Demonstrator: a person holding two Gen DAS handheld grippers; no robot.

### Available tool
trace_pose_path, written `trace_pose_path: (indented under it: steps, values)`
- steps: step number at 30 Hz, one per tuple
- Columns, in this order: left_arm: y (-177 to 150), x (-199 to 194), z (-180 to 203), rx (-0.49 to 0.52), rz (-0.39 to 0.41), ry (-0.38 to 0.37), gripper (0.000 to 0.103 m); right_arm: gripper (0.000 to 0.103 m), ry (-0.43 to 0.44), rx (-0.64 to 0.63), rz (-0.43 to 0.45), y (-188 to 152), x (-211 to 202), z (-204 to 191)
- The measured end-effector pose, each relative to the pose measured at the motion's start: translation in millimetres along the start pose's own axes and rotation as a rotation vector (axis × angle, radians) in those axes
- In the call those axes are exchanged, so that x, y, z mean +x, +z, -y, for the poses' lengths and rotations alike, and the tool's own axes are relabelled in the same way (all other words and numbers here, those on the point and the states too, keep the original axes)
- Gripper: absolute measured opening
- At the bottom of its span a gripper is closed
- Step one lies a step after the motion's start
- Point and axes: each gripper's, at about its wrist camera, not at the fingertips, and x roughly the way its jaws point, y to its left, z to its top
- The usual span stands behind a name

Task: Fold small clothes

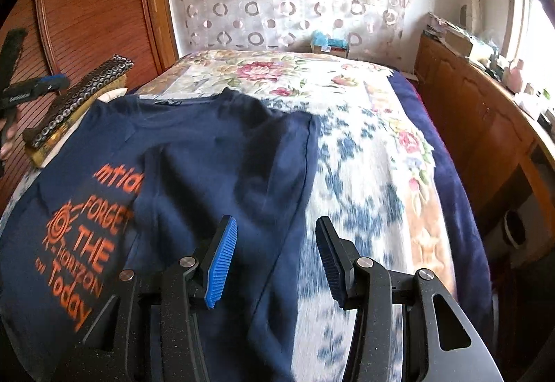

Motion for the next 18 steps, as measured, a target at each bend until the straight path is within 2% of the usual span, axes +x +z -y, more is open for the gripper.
trace_pose_path:
  steps: [2,6,14,18]
  values:
    - [-1,9,-5,0.006,-0.028,0.01,0.058,0.049,0.003,-0.004,-0.012,8,14,2]
    - [1,30,-8,0.024,-0.086,0.03,0.05,0.049,0.014,-0.011,-0.029,21,38,4]
    - [9,69,-8,0.081,-0.185,0.103,0.049,0.049,0.038,-0.031,-0.045,46,75,6]
    - [10,81,-5,0.096,-0.224,0.109,0.049,0.049,0.055,-0.034,-0.048,50,85,8]
